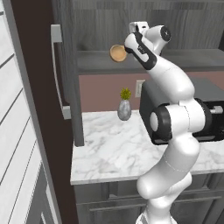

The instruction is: Organize the utensils by type. Pick up the wooden spoons from the counter and place them in the open cabinet. Then pick up the metallic utensils from the counter and place them in the open drawer.

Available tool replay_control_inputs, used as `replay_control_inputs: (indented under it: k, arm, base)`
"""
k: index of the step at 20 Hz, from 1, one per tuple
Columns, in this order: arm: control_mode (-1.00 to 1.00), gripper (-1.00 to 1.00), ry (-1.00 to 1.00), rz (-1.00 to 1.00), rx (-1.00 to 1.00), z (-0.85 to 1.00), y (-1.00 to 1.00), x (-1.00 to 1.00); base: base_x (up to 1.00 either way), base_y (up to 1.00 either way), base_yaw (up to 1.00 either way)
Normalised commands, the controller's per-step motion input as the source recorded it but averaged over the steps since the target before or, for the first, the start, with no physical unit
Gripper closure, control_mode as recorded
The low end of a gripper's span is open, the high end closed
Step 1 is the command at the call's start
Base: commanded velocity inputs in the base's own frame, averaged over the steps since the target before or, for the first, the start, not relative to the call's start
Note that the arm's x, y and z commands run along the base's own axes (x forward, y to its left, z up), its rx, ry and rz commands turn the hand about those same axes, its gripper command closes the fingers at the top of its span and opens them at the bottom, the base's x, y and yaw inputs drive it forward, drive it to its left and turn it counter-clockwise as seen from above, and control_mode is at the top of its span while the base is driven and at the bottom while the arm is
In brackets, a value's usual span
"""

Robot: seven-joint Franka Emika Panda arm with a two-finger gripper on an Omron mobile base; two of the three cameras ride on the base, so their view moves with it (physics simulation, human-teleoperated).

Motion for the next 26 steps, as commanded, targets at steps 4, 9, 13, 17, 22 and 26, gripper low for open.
replay_control_inputs:
  k: [4,9,13,17,22,26]
  arm:
    - [-1.0,-1.0,-0.05,0.01,0.0,-0.39,0.0,0.0]
    - [-1.0,-1.0,-0.01,0.03,0.0,-0.37,0.0,-0.02]
    - [-1.0,-1.0,0.0,0.06,0.0,-0.31,0.0,-0.06]
    - [-1.0,-1.0,0.0,0.08,0.0,-0.22,-0.03,0.0]
    - [-1.0,-1.0,0.0,0.07,0.0,-0.28,-0.07,-0.06]
    - [-1.0,-1.0,0.0,0.05,0.0,-0.26,-0.11,-0.07]
  base:
    - [0.0,0.0,0.0]
    - [0.0,0.0,0.0]
    - [0.0,0.0,0.0]
    - [0.0,0.0,0.0]
    - [0.0,0.0,0.0]
    - [0.0,0.0,0.0]
